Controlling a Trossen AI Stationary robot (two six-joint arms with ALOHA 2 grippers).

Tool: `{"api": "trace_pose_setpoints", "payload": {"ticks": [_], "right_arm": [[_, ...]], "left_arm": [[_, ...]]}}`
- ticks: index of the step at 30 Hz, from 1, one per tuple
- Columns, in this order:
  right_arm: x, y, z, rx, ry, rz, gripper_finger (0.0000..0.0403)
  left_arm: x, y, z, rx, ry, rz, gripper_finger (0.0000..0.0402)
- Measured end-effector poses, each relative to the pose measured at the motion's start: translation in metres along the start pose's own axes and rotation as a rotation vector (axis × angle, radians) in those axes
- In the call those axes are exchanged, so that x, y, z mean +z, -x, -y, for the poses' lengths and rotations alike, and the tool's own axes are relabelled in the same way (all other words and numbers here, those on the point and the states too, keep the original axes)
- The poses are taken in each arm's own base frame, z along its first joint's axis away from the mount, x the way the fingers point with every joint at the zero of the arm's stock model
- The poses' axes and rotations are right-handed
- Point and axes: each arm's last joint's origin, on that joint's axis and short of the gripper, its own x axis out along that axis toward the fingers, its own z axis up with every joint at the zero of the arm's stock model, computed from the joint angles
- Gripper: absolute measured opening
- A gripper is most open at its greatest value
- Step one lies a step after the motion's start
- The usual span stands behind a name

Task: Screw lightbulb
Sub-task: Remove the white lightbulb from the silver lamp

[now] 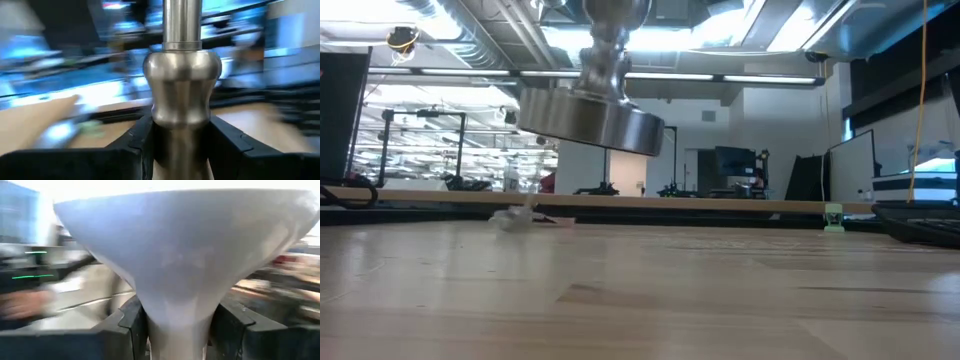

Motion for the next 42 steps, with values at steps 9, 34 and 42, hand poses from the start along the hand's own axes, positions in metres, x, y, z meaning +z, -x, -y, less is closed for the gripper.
{"api": "trace_pose_setpoints", "payload": {"ticks": [9,34,42], "right_arm": [[0.002,0.0,-0.003,0.168,-0.077,-0.007,0.016],[-0.004,0.002,0.004,0.028,-0.052,-0.079,0.0284],[0.004,0.01,0.004,-0.059,-0.032,-0.112,0.0394]], "left_arm": [[-0.004,-0.006,-0.006,-0.223,0.114,0.005,0.0119],[-0.005,-0.007,-0.01,-0.149,0.131,-0.016,0.0119],[-0.003,-0.006,-0.01,-0.136,0.136,-0.005,0.0119]]}}
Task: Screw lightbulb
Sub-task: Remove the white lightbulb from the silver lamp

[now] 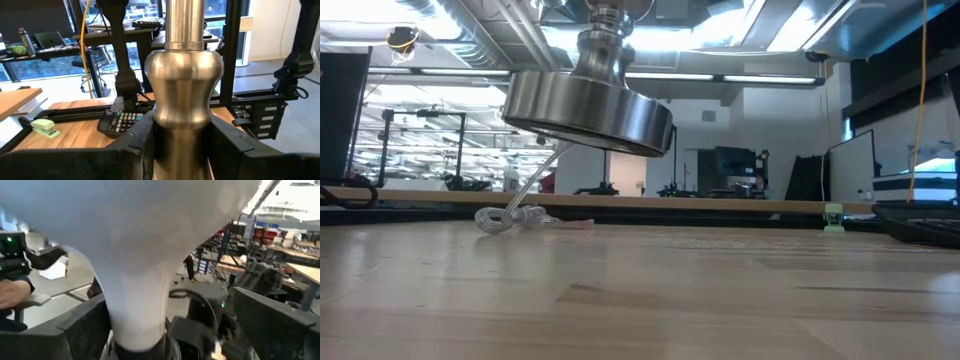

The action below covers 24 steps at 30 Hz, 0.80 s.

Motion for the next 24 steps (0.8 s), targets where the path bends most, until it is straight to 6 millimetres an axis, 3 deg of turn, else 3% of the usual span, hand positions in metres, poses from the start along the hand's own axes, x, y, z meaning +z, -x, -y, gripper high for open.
{"api": "trace_pose_setpoints", "payload": {"ticks": [14,24], "right_arm": [[0.024,0.043,-0.008,-0.115,-0.032,-0.152,0.0369],[0.02,0.072,-0.011,-0.323,-0.103,-0.383,0.0369]], "left_arm": [[0.004,0.001,-0.002,0.062,0.0,0.024,0.0119],[0.003,0.003,-0.01,0.347,-0.014,-0.002,0.0119]]}}
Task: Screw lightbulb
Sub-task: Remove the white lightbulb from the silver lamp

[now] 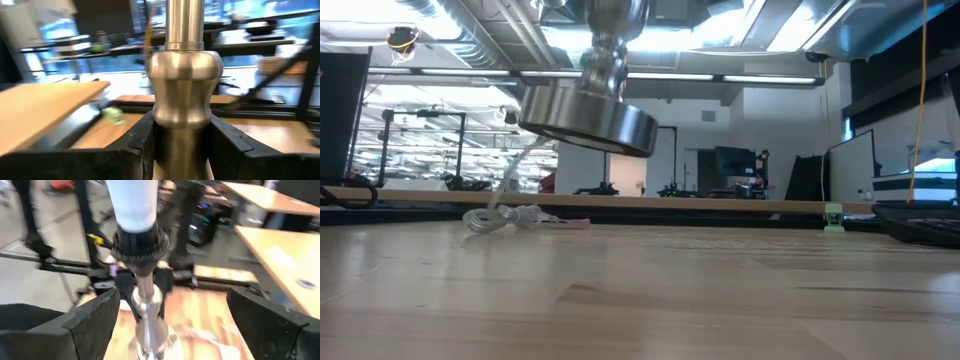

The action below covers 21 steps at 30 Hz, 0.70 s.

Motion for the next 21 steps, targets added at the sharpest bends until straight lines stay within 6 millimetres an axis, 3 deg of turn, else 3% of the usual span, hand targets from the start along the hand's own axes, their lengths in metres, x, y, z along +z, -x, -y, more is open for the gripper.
{"api": "trace_pose_setpoints", "payload": {"ticks": [5,11,21], "right_arm": [[-0.001,-0.004,0.003,-0.118,0.001,0.028,0.0369],[0.007,-0.015,0.007,-0.259,-0.018,0.219,0.0369],[0.001,-0.068,0.008,-0.398,-0.032,0.37,0.0369]], "left_arm": [[0.0,0.0,-0.007,0.218,-0.027,-0.015,0.0119],[-0.001,0.001,-0.016,0.483,-0.105,-0.068,0.0119],[-0.002,-0.004,-0.027,0.599,-0.081,-0.079,0.0119]]}}
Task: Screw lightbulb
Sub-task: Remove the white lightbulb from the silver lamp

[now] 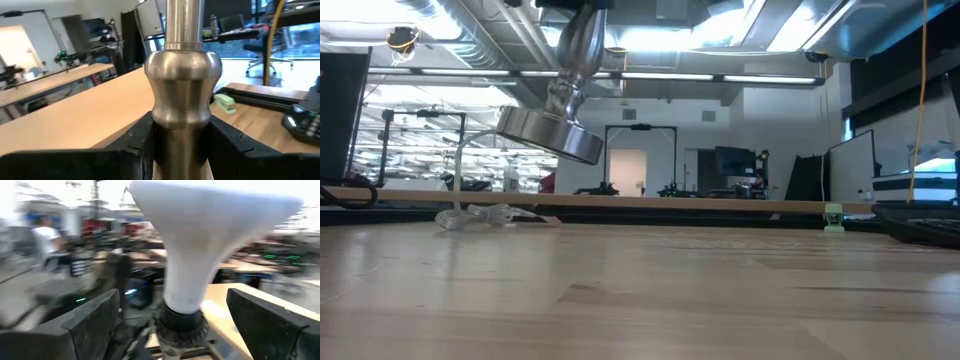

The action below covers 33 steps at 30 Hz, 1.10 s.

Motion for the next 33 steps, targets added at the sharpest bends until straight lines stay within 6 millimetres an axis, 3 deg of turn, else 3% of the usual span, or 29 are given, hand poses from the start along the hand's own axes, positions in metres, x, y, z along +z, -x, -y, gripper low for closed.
{"api": "trace_pose_setpoints", "payload": {"ticks": [3,9,20,24,30,33], "right_arm": [[-0.008,-0.01,0.0,-0.092,-0.018,0.032,0.0369],[-0.012,-0.025,-0.001,-0.098,-0.08,0.176,0.0369],[-0.011,-0.041,0.0,-0.118,-0.043,0.192,0.0361],[-0.01,-0.041,0.0,-0.114,-0.032,0.196,0.0309],[-0.011,-0.042,-0.001,-0.089,-0.024,0.187,0.0163],[-0.012,-0.042,-0.002,-0.07,0.002,0.182,0.0158]], "left_arm": [[0.0,0.0,-0.001,0.03,0.009,-0.005,0.0119],[0.0,0.0,-0.002,0.064,-0.017,-0.012,0.0119],[0.0,0.001,-0.001,0.062,-0.037,-0.013,0.0119],[0.0,0.001,-0.001,0.061,-0.037,-0.013,0.0119],[0.0,0.002,0.0,0.022,-0.028,-0.005,0.0119],[0.0,0.004,0.001,0.012,-0.039,-0.003,0.0119]]}}
